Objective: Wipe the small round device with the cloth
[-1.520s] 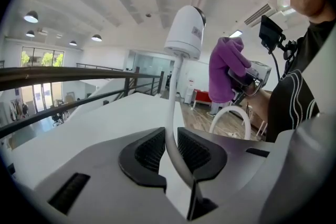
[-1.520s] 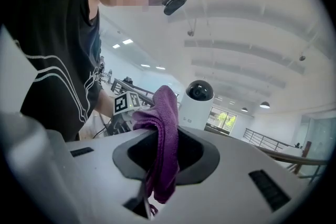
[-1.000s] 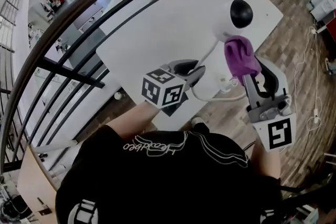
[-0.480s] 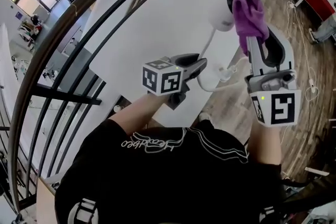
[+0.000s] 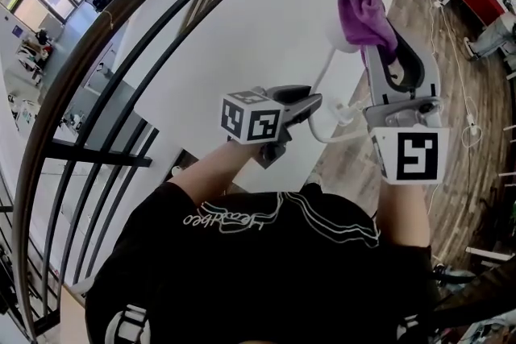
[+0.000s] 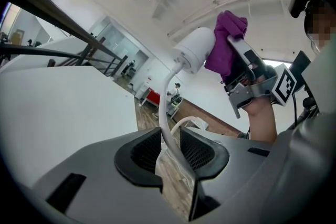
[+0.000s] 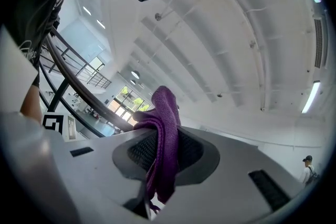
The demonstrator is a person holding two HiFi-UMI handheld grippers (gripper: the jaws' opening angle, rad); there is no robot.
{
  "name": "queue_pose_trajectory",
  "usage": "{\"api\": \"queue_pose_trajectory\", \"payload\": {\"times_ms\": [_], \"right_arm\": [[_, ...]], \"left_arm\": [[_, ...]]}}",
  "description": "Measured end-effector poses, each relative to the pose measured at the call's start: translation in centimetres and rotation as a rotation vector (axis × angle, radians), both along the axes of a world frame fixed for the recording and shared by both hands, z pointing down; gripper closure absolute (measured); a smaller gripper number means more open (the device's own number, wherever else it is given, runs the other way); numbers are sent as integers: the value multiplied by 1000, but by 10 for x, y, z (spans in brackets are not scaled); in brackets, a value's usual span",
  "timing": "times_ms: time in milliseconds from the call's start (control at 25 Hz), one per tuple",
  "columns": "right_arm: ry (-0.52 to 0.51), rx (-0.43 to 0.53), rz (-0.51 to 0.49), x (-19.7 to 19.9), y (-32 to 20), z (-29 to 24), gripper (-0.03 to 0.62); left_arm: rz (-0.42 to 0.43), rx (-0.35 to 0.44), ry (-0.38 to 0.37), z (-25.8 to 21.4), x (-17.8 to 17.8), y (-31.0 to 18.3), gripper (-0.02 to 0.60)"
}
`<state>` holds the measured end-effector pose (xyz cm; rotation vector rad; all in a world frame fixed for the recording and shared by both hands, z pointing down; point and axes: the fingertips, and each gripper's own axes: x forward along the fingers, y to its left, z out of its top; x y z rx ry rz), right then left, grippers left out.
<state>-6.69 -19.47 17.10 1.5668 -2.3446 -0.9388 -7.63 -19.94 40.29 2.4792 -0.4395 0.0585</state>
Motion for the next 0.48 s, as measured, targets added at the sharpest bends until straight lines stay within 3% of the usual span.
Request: {"api": "queue_pose_trajectory", "payload": {"times_ms": [480], "right_arm": [[73, -109, -14, -25, -3, 59, 528]], "left_arm": [[23, -17, 41, 4, -4, 3, 474]]}}
